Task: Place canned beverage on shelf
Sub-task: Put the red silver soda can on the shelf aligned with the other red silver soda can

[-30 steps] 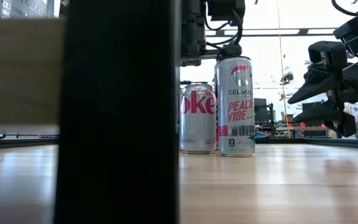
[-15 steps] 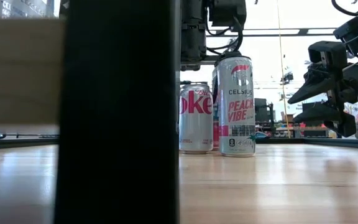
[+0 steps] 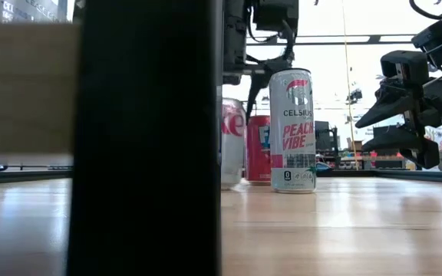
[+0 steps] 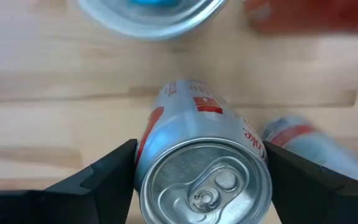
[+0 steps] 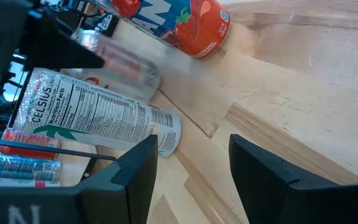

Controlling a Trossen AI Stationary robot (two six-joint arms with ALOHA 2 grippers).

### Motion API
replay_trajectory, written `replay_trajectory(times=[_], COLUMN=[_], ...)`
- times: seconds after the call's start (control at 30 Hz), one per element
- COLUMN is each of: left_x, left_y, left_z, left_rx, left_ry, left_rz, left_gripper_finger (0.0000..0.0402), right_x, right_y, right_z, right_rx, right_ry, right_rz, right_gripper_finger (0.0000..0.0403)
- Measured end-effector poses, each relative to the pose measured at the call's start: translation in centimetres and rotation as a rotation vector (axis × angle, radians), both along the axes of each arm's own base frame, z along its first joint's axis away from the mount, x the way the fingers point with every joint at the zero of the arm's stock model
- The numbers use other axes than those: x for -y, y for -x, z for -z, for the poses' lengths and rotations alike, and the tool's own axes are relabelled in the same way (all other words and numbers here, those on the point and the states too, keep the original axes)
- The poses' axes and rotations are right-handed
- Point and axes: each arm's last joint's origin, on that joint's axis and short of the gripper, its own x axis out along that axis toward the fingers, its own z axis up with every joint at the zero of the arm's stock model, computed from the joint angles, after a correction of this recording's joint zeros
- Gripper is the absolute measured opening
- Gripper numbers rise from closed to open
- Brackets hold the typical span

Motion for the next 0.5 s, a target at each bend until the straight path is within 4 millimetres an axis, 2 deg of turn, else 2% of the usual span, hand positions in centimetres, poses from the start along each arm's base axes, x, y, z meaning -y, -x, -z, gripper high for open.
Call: replay_trajectory(times=[0.2, 0.37, 0.5], left_x=[1.4, 3.6, 5.9], left_y=[1.7, 3.5, 5.6], left_z=[-4.1, -7.3, -8.5], left_rx=[0.081, 0.157, 0.166], left_ry=[0.006, -0.04, -0.053], left_rz=[0.059, 0.039, -0.001], left_gripper_finger=[0.028, 0.028, 0.028], right_x=[0.0, 0.0, 0.0], right_y=[0.0, 0.0, 0.0], right_z=[0.0, 0.0, 0.0], right_rx=[0.001, 0.0, 0.0], right_ry=[0.0, 0.0, 0.0], right_rz=[0.0, 0.0, 0.0], right_gripper_finger=[0.0183, 0.0183, 0.0183])
